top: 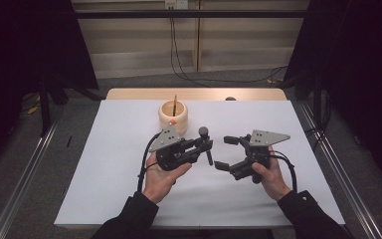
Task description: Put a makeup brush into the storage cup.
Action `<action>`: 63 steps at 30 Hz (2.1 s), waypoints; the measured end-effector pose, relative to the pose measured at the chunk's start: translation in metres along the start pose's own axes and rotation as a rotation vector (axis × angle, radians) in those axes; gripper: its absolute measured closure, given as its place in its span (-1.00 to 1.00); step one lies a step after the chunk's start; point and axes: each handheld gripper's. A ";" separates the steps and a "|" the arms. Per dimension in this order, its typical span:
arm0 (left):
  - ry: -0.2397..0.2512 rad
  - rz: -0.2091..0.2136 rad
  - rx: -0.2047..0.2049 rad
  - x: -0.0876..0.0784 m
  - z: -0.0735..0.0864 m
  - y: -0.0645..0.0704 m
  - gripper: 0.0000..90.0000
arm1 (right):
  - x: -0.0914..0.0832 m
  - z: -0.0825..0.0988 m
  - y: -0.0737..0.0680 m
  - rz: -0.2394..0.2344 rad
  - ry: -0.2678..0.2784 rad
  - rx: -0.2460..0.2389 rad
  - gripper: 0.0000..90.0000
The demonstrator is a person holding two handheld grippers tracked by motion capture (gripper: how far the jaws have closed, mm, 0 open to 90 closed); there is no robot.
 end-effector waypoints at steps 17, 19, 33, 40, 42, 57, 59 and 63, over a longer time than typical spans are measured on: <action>0.021 -0.040 -0.005 -0.015 -0.005 -0.008 0.73 | -0.016 0.003 0.001 0.121 0.021 -0.015 -0.95; 0.026 -0.037 -0.001 -0.017 -0.007 -0.009 0.73 | -0.019 0.004 0.000 0.125 0.021 -0.013 -0.95; 0.027 -0.073 -0.007 -0.026 -0.011 -0.014 0.73 | -0.029 0.009 0.000 0.162 -0.005 -0.014 -0.99; 0.023 -0.097 -0.004 -0.030 -0.011 -0.022 0.73 | -0.042 0.018 -0.001 0.241 0.017 -0.011 -0.99; 0.025 -0.107 -0.003 -0.032 -0.013 -0.025 0.73 | -0.046 0.019 -0.002 0.261 0.023 -0.018 -0.99; 0.028 -0.154 -0.012 -0.046 -0.023 -0.050 0.73 | -0.074 0.037 -0.007 0.328 0.008 0.004 -0.99; 0.023 -0.160 -0.012 -0.046 -0.023 -0.053 0.73 | -0.076 0.038 -0.007 0.342 0.005 0.009 -1.00; 0.036 -0.166 -0.021 -0.044 -0.026 -0.059 0.73 | -0.079 0.040 -0.009 0.347 0.011 0.006 -0.99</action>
Point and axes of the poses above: each handheld gripper's, and its own axes: x roughly forward along the jaws, z roughly out of its underside, y roughly to its right
